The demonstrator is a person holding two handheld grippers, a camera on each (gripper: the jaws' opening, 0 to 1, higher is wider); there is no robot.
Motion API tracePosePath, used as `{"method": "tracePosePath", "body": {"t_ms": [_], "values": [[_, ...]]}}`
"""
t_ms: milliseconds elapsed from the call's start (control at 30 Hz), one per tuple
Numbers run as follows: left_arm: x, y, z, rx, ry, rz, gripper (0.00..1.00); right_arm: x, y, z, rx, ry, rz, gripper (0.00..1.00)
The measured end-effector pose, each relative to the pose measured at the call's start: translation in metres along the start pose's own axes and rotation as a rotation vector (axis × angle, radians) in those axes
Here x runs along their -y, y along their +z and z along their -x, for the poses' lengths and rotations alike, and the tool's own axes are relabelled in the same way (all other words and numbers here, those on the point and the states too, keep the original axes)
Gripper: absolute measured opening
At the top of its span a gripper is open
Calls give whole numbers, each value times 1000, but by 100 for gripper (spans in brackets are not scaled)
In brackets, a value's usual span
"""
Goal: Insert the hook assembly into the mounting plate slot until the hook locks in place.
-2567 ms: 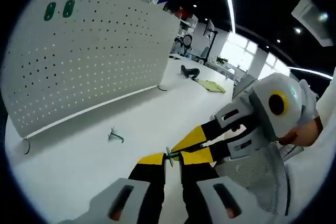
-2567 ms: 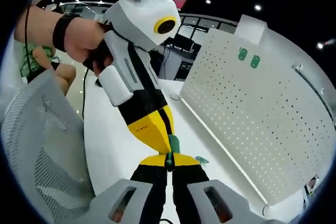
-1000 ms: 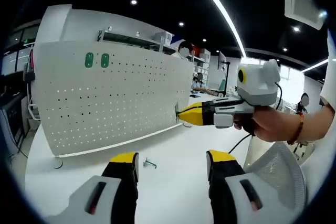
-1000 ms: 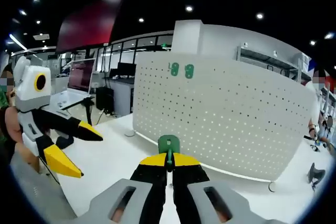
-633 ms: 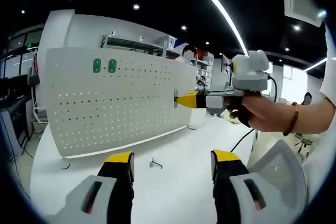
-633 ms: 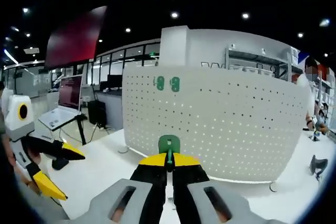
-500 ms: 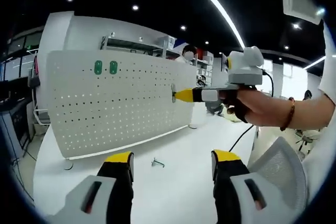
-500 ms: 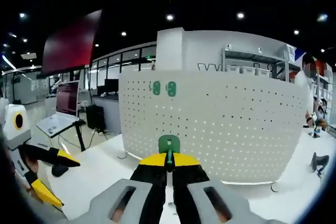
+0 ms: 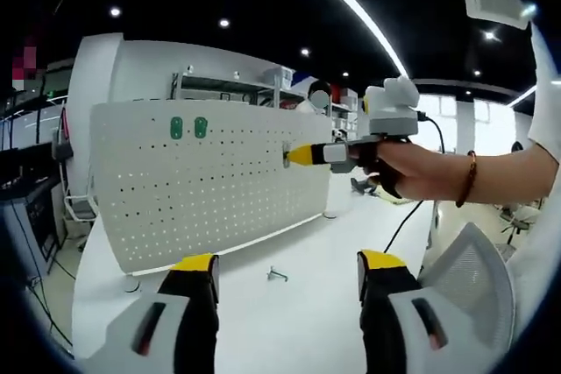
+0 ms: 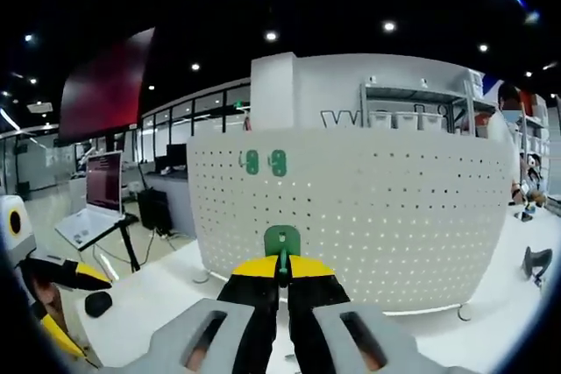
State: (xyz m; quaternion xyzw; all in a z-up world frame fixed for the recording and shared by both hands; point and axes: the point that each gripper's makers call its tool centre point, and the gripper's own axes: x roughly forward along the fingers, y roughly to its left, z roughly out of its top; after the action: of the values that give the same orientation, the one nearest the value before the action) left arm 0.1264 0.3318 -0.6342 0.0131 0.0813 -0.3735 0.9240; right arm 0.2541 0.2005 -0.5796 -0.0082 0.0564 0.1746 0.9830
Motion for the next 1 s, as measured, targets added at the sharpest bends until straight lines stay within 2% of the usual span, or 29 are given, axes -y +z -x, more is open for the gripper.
{"method": "tracePosePath", "body": {"t_ms": [200,267,300,500,633,733,833,933,1000], "values": [[-4,5,0,33,10,-36,69,0,9,-7,20,-13,-4,1],[-6,12,1,87,28,-62,71,2,11,-9,21,-28,7,1],[-6,12,1,92,27,-52,72,3,11,-11,22,-32,6,1],[-8,8,1,81,30,-42,73,5,20,-21,26,-39,-17,1],[-10,7,2,99,33,-34,72,6,30,-28,43,-42,-24,1],[-11,-1,1,67,33,-26,72,7,39,-34,56,-48,-18,1],[-11,2,3,87,30,-17,72,9,45,-40,62,-52,-20,1],[-15,0,5,79,37,-9,72,10,51,-45,72,-58,-27,1],[-18,2,6,101,31,15,72,10,53,-49,77,-64,-33,1]]}}
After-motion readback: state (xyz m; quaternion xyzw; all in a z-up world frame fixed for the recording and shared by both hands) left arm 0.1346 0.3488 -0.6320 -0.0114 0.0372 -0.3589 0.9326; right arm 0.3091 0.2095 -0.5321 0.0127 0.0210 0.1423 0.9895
